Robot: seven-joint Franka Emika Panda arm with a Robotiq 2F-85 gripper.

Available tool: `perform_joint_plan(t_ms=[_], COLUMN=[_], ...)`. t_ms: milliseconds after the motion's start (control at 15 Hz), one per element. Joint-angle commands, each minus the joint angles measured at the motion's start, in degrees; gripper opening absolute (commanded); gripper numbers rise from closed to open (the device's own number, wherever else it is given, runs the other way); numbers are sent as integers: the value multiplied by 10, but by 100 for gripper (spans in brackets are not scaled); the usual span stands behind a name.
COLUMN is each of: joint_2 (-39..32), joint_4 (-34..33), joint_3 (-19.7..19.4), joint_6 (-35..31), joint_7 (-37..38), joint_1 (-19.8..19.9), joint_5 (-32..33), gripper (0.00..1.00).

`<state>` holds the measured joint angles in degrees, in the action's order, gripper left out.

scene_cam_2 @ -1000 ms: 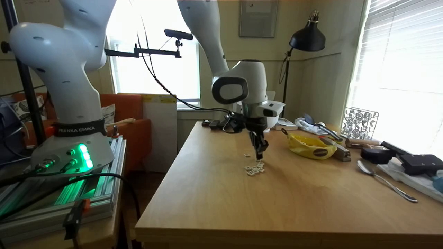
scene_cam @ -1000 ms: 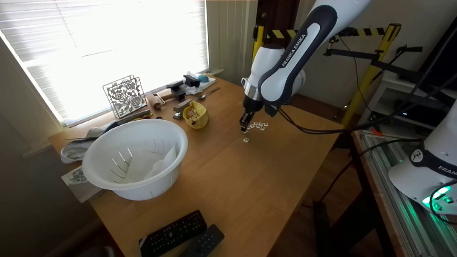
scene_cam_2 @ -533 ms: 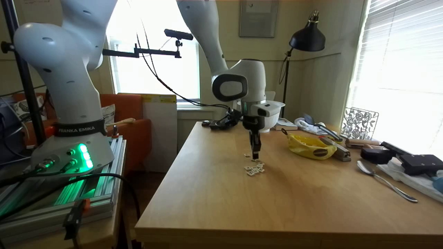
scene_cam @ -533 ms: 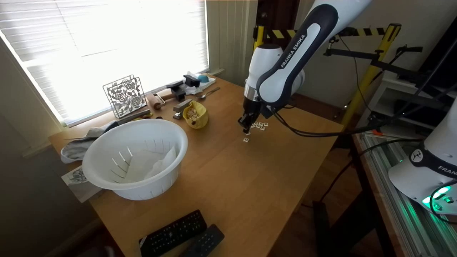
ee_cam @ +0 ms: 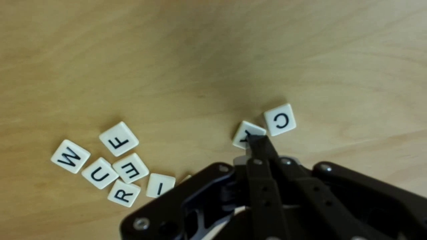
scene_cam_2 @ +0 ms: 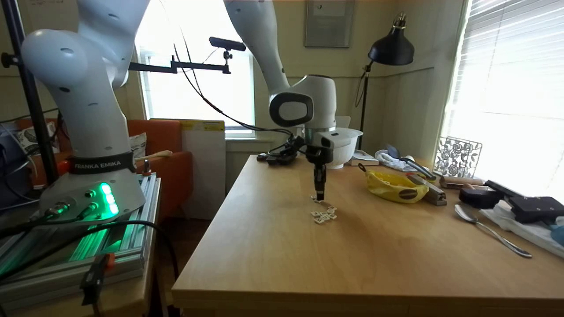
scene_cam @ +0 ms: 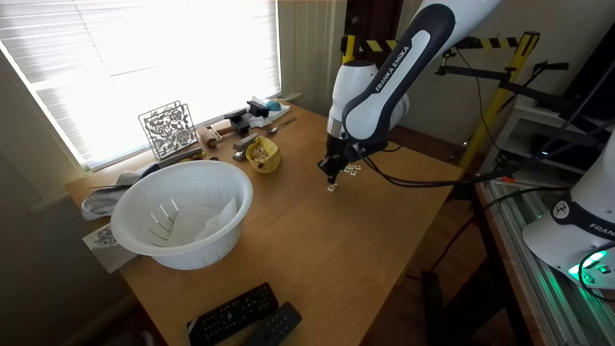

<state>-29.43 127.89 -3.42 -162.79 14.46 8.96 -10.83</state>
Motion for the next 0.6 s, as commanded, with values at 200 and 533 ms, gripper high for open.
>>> perform_joint_plan(t_ms=[200,533], joint_2=[-10,-15], joint_4=[-6,-10], joint_3=[-19,-39], joint_6=[14,11], joint_7=[57,109], joint_1=[-30,-54], joint_5=[-24,-24], gripper=[0,0])
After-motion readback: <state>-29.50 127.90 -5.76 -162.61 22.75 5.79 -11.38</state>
